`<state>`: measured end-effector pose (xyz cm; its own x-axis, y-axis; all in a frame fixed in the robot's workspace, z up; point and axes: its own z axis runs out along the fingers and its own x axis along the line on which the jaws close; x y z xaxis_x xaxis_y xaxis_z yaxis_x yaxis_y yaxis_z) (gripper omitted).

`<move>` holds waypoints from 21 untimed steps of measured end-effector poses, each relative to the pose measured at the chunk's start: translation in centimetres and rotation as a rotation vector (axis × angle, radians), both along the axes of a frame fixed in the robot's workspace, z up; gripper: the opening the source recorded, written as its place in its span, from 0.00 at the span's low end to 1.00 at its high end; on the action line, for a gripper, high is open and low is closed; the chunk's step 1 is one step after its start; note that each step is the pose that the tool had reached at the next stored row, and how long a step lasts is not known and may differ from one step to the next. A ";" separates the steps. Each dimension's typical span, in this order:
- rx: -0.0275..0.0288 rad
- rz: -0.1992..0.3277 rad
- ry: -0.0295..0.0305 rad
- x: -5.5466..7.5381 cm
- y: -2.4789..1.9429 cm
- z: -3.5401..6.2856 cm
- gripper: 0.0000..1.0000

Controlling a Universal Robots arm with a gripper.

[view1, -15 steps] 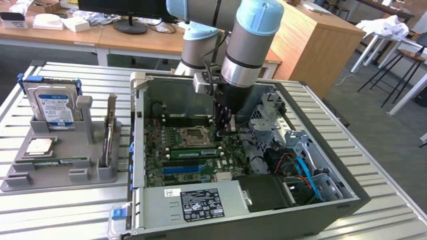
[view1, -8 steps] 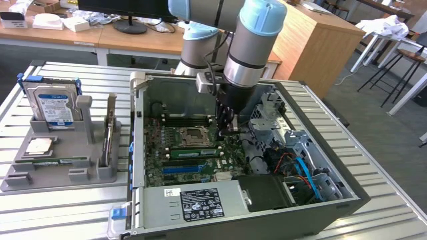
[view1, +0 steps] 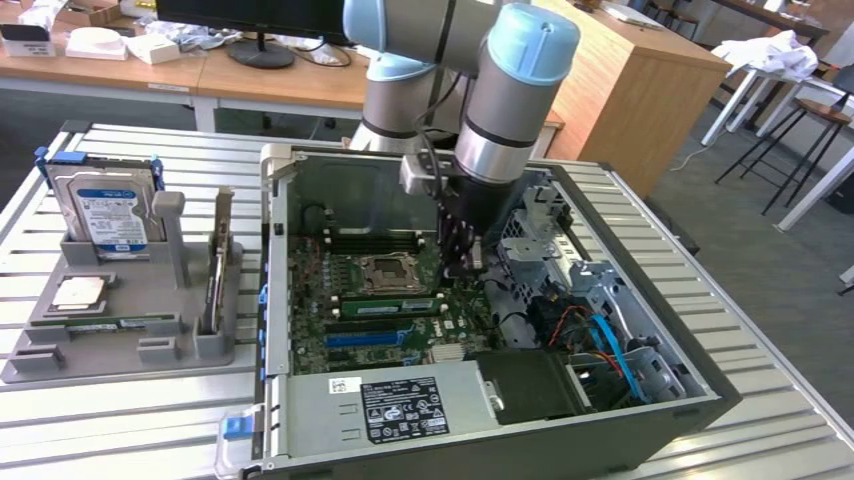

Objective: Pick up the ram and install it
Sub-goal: 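Press down the ram until it locks into place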

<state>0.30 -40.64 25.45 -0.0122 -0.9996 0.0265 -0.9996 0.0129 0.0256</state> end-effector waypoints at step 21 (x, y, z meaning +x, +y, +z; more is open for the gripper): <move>-0.0001 0.000 0.0001 0.0 0.00 -1.52 0.10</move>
